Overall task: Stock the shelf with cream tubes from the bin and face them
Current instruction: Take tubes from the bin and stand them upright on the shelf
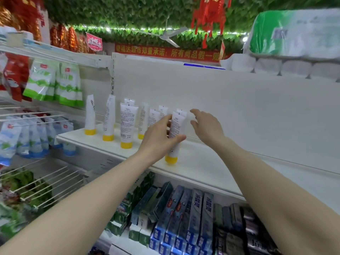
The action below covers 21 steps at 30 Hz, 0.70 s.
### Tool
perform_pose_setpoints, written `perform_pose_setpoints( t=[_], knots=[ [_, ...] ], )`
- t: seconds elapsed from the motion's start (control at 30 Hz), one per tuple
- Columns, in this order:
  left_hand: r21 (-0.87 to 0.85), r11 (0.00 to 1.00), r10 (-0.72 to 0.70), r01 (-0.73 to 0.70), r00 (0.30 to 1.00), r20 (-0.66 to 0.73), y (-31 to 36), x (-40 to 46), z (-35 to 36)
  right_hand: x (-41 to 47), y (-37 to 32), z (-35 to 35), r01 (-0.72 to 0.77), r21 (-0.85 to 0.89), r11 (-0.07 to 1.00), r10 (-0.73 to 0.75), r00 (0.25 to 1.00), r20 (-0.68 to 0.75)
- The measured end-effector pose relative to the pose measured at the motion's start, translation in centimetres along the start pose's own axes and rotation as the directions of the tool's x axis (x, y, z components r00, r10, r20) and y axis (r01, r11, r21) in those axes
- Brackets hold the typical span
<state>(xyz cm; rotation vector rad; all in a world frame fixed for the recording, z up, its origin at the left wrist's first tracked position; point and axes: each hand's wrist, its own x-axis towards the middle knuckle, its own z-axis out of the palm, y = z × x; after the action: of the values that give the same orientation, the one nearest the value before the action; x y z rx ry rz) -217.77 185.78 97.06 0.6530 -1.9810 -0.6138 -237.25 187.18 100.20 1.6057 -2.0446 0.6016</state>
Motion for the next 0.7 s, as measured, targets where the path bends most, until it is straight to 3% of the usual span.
perform_pose_setpoints(
  t=[0.33,0.7],
  knots=[
    [0.071,0.995,-0.066,0.074,0.993,-0.102,-1.1,1.6,3.3,-2.7,1.9,0.3,-0.024,-0.104,0.994,0.027,0.999,0.019],
    [0.169,0.985,-0.03,0.039,0.998,-0.054,-1.2,0.2,3.2,-5.0,1.3,-0.3,-0.013,-0.163,0.986,0.018,1.0,0.025]
  ],
)
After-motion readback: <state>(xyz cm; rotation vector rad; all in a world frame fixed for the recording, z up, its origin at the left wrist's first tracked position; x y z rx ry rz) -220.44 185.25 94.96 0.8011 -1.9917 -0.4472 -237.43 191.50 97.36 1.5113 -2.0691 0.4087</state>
